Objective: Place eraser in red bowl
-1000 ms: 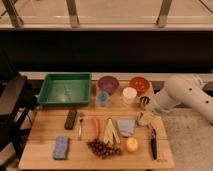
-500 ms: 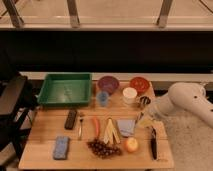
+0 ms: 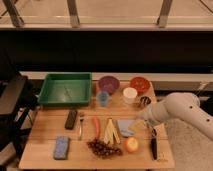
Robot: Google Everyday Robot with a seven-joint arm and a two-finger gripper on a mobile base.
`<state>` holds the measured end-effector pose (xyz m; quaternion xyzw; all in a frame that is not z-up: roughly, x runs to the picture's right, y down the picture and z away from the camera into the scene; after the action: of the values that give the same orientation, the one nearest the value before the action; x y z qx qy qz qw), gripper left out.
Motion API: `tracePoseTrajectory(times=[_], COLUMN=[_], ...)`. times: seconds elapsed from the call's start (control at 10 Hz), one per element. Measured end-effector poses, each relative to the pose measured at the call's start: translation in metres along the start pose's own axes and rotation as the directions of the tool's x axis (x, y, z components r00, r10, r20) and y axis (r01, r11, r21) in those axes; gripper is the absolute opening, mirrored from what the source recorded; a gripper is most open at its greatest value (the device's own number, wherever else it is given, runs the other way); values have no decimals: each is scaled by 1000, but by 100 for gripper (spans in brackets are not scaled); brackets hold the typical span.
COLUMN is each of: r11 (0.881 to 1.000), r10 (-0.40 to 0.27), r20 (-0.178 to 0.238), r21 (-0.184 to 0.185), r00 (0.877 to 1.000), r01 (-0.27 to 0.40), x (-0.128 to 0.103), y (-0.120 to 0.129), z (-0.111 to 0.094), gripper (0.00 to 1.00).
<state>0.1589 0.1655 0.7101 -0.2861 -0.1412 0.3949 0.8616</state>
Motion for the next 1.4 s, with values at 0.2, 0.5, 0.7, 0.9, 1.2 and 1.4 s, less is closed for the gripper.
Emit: tracePoseTrajectory(times=[0.2, 0.5, 0.7, 0.9, 1.2, 1.4], r11=[1000, 997, 997, 998, 998, 997], r10=[29, 72, 67, 46, 46, 50], r20=[15, 32, 47, 45, 44, 51], r21=[-3, -16, -38, -53, -53, -54], r00=[999, 997, 997, 998, 998, 997], r01=[-29, -72, -65, -43, -44, -48], x=[-6, -22, -43, -56, -56, -55], y=[4, 7, 21, 32, 32, 31], z=[27, 61, 80, 88, 88, 87], gripper=[65, 65, 65, 65, 65, 65])
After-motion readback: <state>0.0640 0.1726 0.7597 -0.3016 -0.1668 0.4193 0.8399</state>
